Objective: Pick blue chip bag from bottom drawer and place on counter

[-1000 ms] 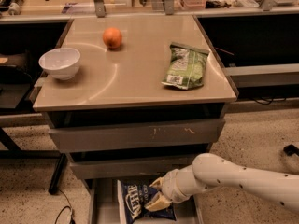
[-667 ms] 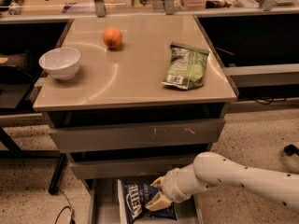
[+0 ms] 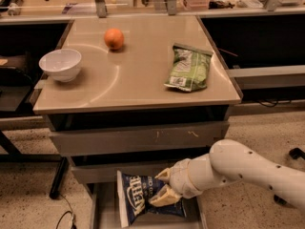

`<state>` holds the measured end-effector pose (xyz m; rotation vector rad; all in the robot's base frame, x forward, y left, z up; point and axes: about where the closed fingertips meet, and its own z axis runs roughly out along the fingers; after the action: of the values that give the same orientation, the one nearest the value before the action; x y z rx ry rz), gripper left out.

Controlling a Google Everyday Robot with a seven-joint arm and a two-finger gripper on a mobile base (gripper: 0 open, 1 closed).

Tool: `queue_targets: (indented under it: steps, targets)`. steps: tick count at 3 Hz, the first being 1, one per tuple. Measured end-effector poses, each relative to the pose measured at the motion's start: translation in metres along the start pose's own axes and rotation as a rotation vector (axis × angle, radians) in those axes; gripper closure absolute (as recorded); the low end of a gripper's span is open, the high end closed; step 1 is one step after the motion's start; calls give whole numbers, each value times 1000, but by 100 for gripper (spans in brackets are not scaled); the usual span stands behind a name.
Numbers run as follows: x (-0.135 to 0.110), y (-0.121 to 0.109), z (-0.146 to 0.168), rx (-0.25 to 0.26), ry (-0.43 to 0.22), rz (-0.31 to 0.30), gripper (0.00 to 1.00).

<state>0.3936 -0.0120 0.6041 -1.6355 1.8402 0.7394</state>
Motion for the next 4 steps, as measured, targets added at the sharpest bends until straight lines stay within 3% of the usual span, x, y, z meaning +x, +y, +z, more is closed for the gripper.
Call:
queue_targets:
  steps: [2,4]
  targets:
    - [-80,-7,-60,72,43,-129,100]
    - [-90,-8,-69,75,18,-136,100]
